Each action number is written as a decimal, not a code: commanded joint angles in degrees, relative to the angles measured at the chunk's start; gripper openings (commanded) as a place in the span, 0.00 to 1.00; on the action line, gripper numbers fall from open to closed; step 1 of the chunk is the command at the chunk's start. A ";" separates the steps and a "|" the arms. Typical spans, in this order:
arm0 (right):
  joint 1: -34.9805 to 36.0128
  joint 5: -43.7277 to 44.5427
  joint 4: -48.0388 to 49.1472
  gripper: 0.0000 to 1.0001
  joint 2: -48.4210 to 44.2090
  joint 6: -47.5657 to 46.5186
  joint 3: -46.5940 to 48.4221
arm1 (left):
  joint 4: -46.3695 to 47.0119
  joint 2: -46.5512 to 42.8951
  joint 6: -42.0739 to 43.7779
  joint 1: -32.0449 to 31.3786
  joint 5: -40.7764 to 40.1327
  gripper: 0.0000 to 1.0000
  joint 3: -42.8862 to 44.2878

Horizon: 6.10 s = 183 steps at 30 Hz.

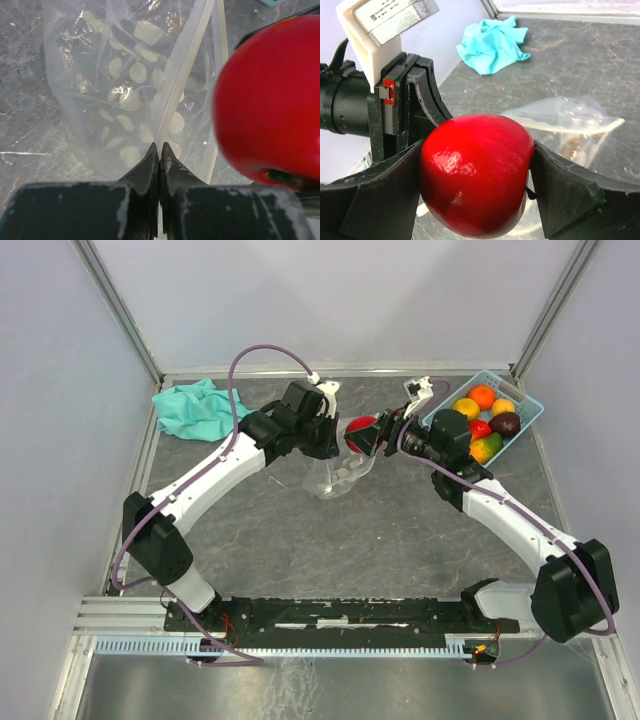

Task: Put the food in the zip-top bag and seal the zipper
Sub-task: Place the fake fruit in the zipper food storage bag, then pick up the fake fruit from the bin.

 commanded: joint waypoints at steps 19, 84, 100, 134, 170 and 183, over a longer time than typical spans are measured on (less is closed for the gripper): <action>1.27 1.25 13.13 0.78 10.00 1.22 -7.47 | 15.10 -7.37 -11.83 -0.20 7.09 0.03 -11.81; -12.87 35.75 -52.48 0.99 5.66 -22.98 28.73 | 1.63 -9.53 6.10 -0.12 -7.66 0.03 -4.30; -28.94 40.28 -51.58 0.99 26.03 -12.80 34.26 | -0.41 -8.67 8.33 -0.11 -9.04 0.03 -4.17; -36.75 26.01 -48.56 0.74 43.76 0.28 36.46 | -0.69 -6.73 5.78 -0.10 -6.61 0.03 -3.71; -34.49 23.26 -38.63 0.39 16.04 -3.10 21.80 | 0.90 -7.22 3.12 -0.12 -3.14 0.03 -3.07; -17.37 23.87 -36.61 0.38 1.38 0.59 17.94 | 1.38 -5.78 0.50 -0.11 -1.91 0.03 -1.64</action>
